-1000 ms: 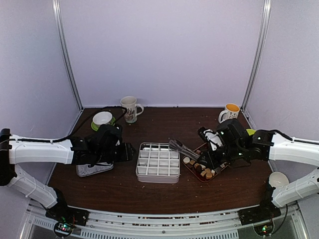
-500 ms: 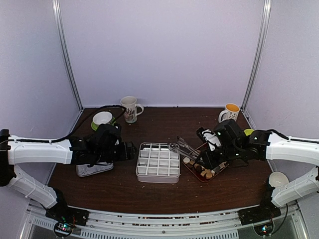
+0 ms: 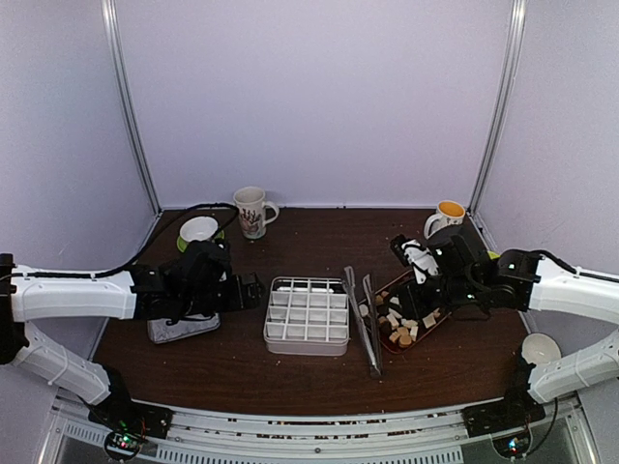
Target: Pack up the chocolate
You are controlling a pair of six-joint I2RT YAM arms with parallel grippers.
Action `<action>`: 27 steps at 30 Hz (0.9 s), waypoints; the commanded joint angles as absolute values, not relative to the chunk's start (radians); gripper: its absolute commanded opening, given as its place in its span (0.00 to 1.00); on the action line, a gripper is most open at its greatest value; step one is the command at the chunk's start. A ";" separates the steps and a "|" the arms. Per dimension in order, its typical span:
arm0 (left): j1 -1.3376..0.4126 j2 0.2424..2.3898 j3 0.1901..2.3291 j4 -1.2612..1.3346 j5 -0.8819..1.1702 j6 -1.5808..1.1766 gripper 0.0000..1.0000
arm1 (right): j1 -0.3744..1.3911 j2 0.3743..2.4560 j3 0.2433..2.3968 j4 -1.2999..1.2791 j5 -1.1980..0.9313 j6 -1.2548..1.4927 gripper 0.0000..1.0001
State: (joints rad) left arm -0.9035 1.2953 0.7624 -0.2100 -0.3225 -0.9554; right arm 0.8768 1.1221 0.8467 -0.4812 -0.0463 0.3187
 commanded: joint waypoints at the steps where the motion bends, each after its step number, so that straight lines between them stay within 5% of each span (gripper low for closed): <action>1: -0.891 1.264 0.736 -0.184 -0.339 -0.952 0.98 | 0.882 1.051 0.854 -0.494 0.008 0.326 0.44; 18: -0.891 1.277 0.769 -0.125 -0.259 -0.797 0.95 | 0.946 1.073 0.760 -0.502 -0.051 0.653 0.48; 27: -0.891 1.281 0.768 -0.100 -0.223 -0.779 0.95 | 0.995 1.105 0.719 -0.411 -0.034 0.785 0.73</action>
